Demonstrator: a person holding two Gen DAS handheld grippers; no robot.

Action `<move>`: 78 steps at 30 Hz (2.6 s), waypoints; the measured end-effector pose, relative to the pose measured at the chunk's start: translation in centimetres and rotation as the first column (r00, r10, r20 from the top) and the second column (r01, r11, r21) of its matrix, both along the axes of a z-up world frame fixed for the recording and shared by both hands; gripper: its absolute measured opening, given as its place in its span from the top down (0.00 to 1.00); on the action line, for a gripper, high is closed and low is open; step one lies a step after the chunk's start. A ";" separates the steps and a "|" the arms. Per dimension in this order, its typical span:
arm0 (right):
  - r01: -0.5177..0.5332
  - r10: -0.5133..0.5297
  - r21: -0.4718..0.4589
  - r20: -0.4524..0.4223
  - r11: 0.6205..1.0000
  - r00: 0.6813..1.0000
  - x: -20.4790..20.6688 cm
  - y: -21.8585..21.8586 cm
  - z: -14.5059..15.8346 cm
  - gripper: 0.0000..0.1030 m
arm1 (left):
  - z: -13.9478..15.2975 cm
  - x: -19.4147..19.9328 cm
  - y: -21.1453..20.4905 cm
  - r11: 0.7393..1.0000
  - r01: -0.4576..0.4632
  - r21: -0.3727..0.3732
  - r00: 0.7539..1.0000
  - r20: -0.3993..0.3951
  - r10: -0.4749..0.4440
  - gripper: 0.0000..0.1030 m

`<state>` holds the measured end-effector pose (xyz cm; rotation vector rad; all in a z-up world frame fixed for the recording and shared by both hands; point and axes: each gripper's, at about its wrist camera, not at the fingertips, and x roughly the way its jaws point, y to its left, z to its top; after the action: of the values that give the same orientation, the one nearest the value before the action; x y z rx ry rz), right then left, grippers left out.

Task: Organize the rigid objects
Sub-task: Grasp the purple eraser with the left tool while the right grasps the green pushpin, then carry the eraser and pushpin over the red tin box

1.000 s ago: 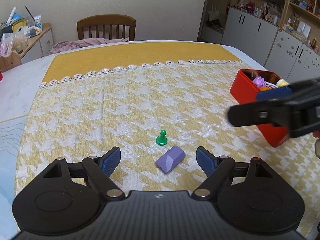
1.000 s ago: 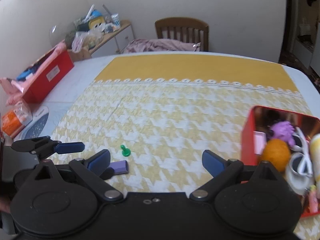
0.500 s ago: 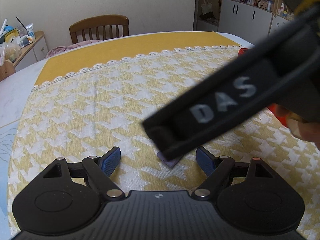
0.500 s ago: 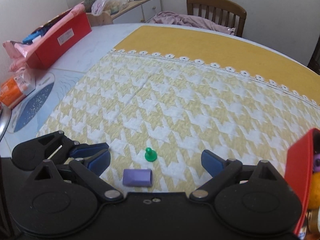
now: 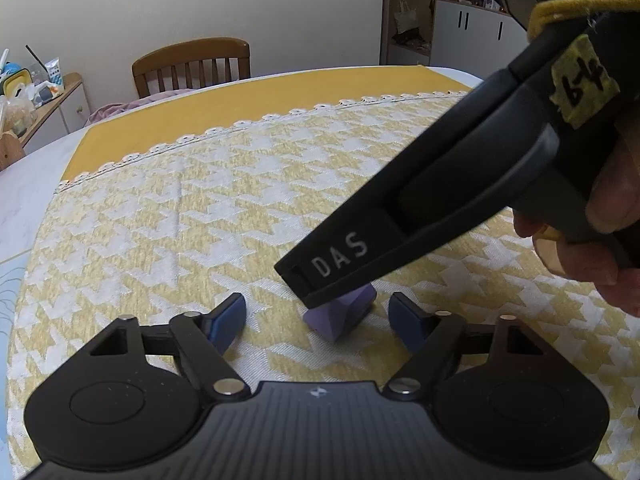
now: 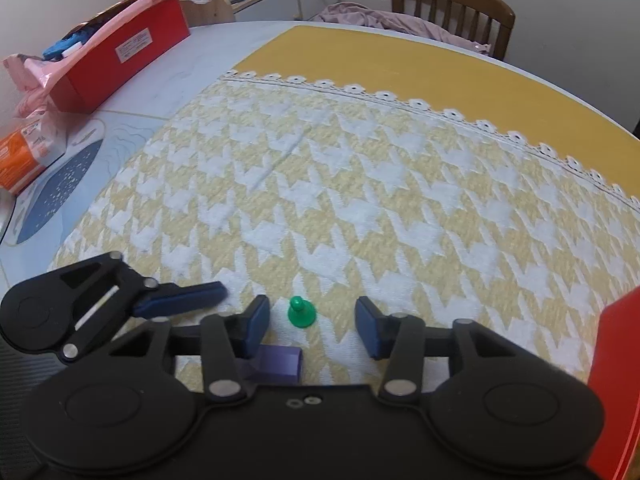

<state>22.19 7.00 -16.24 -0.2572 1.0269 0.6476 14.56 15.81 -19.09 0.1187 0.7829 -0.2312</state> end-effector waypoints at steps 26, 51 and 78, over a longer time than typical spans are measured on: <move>0.056 -0.057 0.018 0.056 0.998 0.997 -1.7 -4.7 2.3 0.87 | 0.9 -0.2 -1.8 1.000 0.007 0.016 1.000 -0.012 -0.007 0.80; 0.073 -0.088 0.114 0.126 0.991 0.988 -7.1 -13.6 8.7 0.87 | 8.5 -0.7 -6.3 0.996 0.010 -0.092 1.000 0.007 -0.010 0.80; 0.233 -0.249 0.111 0.166 0.966 0.954 -7.7 -26.8 8.6 0.87 | 11.3 2.0 -17.9 0.985 0.146 -0.095 0.989 0.037 -0.143 0.80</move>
<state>14.47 -19.76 -7.62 -0.1053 0.8373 0.4385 16.51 -2.09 -7.76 0.0867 0.7327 -0.4036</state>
